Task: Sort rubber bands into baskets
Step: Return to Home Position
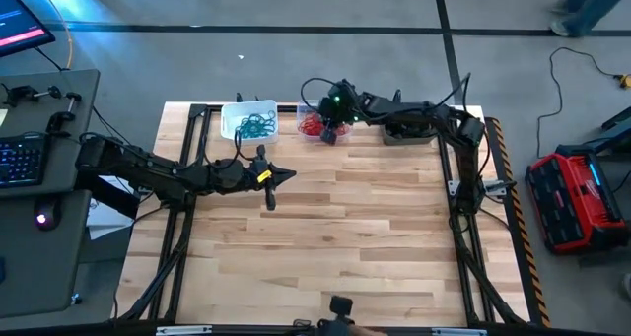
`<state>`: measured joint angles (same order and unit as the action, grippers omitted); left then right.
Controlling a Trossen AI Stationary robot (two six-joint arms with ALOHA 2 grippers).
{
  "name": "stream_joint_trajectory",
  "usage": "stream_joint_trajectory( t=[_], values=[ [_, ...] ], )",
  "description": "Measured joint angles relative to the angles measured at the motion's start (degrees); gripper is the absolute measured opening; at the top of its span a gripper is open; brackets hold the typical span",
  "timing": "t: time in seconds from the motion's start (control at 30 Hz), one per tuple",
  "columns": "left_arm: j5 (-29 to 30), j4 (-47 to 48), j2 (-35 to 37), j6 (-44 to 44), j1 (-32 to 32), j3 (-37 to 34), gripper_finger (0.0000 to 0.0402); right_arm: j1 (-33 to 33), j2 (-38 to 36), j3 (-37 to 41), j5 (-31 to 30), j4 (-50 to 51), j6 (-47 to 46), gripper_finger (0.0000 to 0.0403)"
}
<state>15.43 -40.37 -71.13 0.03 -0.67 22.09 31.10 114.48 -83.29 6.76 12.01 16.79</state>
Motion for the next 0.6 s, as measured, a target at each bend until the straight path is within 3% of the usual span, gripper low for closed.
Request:
stream_joint_trajectory(
  t=[0.27,0.6],
  values=[
    [-2.6,-0.3,0.0,-1.1,2.0,0.0,0.0000,-3.2,-8.8,17.1,0.0,-17.5,-3.0,0.0000],
    [-5.5,-0.2,0.9,-1.3,5.3,0.0,0.0000,-6.8,-25.5,37.1,-1.8,-28.6,-6.3,0.0000]
  ],
)
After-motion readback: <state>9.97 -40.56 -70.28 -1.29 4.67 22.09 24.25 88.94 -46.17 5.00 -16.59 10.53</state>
